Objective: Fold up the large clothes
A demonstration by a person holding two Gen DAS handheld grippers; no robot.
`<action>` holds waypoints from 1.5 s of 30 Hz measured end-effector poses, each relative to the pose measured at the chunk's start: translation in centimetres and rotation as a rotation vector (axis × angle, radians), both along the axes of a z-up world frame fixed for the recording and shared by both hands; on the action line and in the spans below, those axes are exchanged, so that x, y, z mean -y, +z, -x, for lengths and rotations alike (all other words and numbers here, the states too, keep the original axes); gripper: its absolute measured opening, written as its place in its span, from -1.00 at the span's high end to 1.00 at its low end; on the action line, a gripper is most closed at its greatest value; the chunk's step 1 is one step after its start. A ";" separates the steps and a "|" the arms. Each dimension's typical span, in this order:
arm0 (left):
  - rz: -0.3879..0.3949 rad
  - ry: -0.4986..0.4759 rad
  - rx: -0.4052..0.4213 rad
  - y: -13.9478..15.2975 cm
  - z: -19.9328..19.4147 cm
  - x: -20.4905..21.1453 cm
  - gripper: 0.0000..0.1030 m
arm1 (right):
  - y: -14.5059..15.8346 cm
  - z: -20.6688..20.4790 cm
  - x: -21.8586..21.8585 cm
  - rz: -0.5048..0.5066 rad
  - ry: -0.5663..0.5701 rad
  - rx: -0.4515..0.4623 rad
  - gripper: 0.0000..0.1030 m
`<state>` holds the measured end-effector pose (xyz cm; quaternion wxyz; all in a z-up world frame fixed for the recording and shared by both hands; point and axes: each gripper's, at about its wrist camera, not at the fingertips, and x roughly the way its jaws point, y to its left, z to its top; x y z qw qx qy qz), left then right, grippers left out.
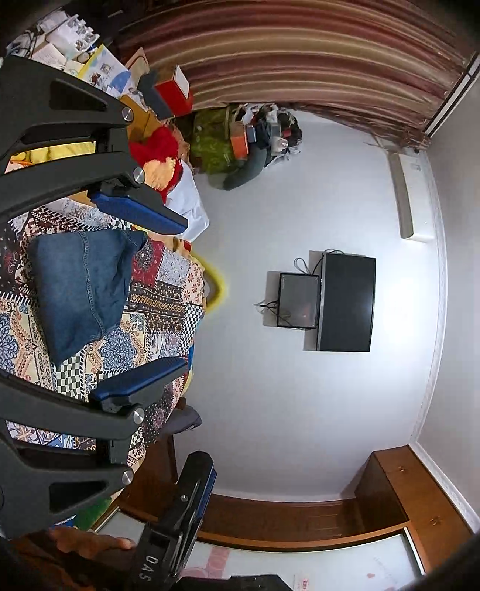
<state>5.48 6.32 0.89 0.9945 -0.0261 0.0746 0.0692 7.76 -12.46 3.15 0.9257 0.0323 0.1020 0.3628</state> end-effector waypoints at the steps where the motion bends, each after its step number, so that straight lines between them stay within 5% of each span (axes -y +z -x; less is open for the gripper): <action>1: -0.003 0.007 0.004 -0.1 0.2 0.2 -0.32 | -0.1 0.6 0.0 -0.002 -0.010 0.008 0.02; 3: -0.010 0.020 0.001 -0.4 0.5 0.6 -0.36 | -0.2 1.8 0.0 0.000 -0.028 0.017 -0.05; 7: -0.019 0.044 0.004 -0.8 0.9 1.3 -0.90 | -0.6 3.2 0.0 0.027 -0.101 0.027 -0.67; 11: -0.022 0.066 0.014 -1.0 1.5 1.7 -0.99 | -0.9 3.6 0.4 0.024 -0.157 0.029 -0.99; 45: 0.005 0.048 -0.003 -1.7 1.2 1.7 -0.99 | -1.7 2.4 0.6 0.041 -0.202 -0.011 -0.99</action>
